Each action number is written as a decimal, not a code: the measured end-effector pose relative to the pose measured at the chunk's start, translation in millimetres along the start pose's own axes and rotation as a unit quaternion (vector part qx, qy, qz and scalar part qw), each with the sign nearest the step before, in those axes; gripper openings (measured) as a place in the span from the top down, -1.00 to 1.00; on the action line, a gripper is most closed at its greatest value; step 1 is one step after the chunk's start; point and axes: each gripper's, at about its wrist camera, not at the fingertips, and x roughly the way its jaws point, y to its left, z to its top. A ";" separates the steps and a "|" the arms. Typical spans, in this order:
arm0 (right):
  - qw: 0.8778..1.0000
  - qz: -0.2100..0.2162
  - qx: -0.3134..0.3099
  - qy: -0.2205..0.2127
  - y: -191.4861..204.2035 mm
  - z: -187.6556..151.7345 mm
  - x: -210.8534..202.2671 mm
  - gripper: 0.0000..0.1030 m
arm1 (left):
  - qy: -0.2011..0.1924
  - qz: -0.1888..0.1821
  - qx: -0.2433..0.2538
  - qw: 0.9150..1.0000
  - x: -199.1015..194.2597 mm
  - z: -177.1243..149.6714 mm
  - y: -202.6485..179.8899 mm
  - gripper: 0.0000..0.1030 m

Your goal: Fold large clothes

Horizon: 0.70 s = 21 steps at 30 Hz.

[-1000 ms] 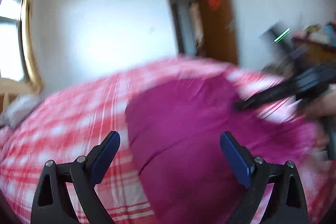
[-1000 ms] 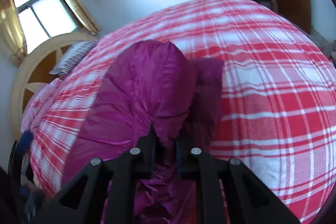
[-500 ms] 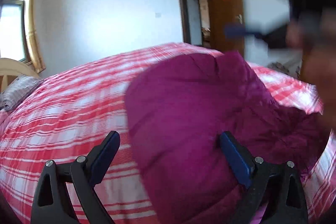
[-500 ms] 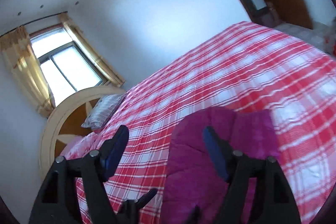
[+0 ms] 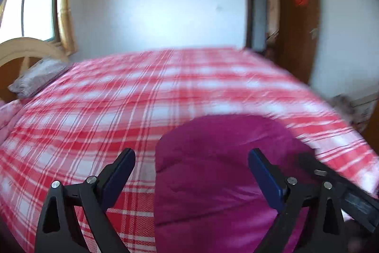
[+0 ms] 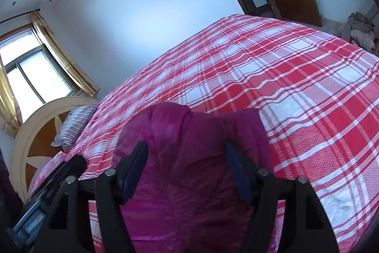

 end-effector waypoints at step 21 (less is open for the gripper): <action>0.998 -0.044 0.020 0.039 -36.1 -20.8 39.8 -0.36 | 0.128 -0.033 -0.104 0.986 84.9 -38.2 28.4 -0.98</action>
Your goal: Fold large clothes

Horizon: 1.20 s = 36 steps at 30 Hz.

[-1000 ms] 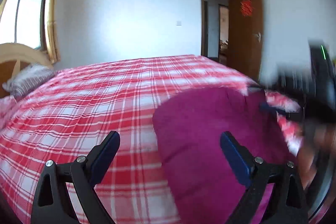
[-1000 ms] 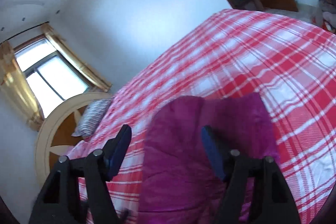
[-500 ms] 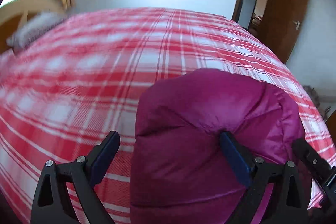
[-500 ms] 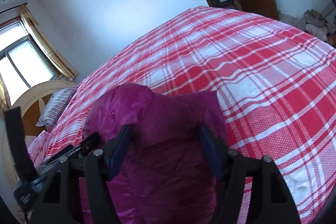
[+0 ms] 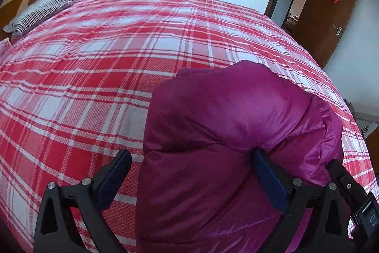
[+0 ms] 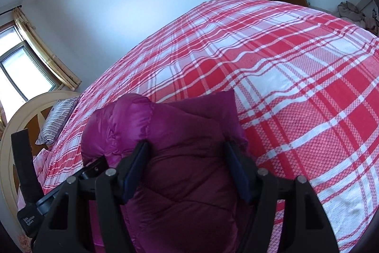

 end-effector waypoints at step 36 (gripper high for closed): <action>0.999 -0.034 -0.009 0.020 -0.9 -3.3 16.0 -0.37 | 0.022 0.000 -0.002 1.000 16.0 -3.0 -0.5 -0.99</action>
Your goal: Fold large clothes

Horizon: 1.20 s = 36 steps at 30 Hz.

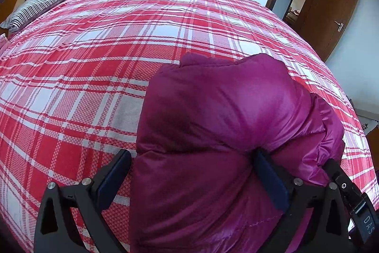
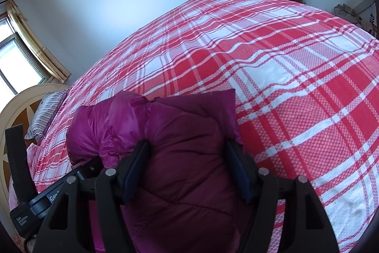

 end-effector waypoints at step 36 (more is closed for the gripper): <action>0.999 -0.030 -0.021 0.011 6.5 0.0 7.1 -0.39 | 0.003 0.002 0.002 1.000 2.1 0.3 0.4 -0.99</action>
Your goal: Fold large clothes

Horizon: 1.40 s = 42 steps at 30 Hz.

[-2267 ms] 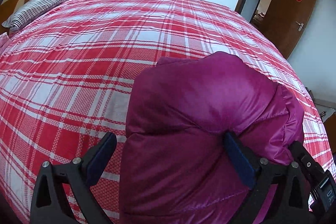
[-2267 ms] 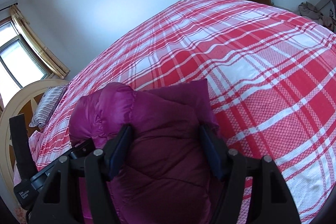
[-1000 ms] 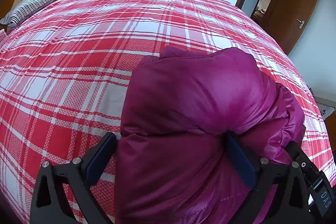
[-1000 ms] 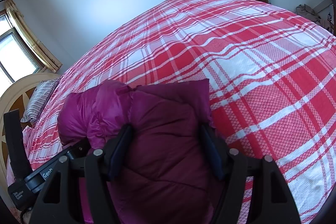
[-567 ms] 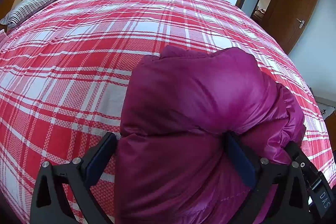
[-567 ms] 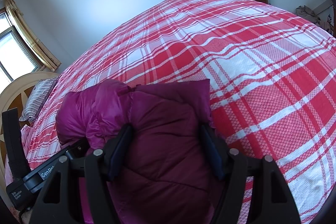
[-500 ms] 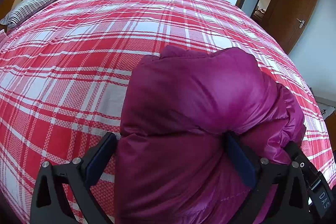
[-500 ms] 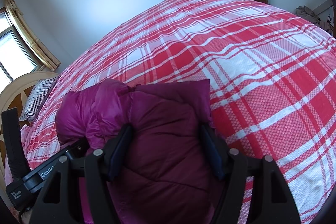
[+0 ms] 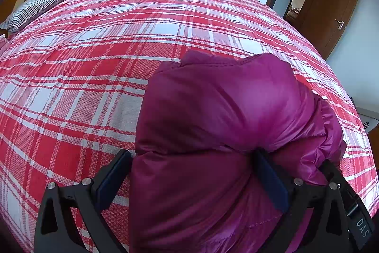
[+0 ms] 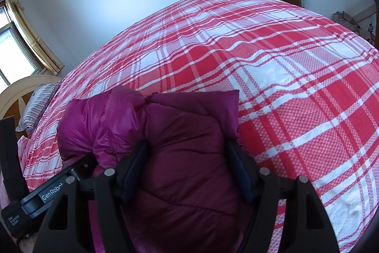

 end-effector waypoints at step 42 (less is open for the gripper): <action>0.997 -0.064 -0.041 0.019 15.3 1.1 10.8 -0.43 | 0.003 0.007 0.003 1.000 3.3 1.4 -1.4 -0.99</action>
